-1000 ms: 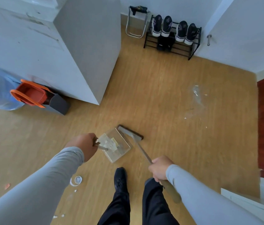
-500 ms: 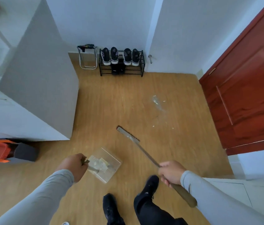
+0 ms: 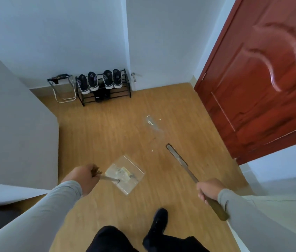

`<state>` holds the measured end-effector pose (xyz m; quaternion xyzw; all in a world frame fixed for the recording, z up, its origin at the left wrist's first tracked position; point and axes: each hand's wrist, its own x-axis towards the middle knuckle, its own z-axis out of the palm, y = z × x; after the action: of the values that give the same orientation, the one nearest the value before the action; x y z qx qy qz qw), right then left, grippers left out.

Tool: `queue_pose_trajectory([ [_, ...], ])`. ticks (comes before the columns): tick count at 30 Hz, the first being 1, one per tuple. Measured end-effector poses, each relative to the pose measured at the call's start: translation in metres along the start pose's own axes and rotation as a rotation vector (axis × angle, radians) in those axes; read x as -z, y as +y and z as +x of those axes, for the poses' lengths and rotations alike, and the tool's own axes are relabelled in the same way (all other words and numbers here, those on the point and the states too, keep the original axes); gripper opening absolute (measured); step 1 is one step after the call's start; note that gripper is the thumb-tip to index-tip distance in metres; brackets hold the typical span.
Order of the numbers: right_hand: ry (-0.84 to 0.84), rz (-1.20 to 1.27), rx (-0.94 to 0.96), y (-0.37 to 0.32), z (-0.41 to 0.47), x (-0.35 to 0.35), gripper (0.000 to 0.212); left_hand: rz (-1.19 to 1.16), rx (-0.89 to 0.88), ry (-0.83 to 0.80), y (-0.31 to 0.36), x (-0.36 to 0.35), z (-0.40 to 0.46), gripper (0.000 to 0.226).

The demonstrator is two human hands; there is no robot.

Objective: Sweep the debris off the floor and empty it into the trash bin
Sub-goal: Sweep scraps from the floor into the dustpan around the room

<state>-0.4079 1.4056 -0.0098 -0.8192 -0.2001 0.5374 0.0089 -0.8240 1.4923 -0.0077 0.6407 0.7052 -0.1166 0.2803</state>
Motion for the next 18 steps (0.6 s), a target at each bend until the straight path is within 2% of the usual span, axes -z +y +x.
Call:
queue_pose_trajectory([
  [8,0.041,0.081,-0.127,-0.016,0.04,0.045,0.02,0.095,-0.096,-0.041,0.061,0.021,0.065,0.011],
  [18,0.048,0.277,-0.249,-0.068,0.059,0.046,0.019,0.178,-0.194,-0.146,0.091,0.033,0.169,0.018],
])
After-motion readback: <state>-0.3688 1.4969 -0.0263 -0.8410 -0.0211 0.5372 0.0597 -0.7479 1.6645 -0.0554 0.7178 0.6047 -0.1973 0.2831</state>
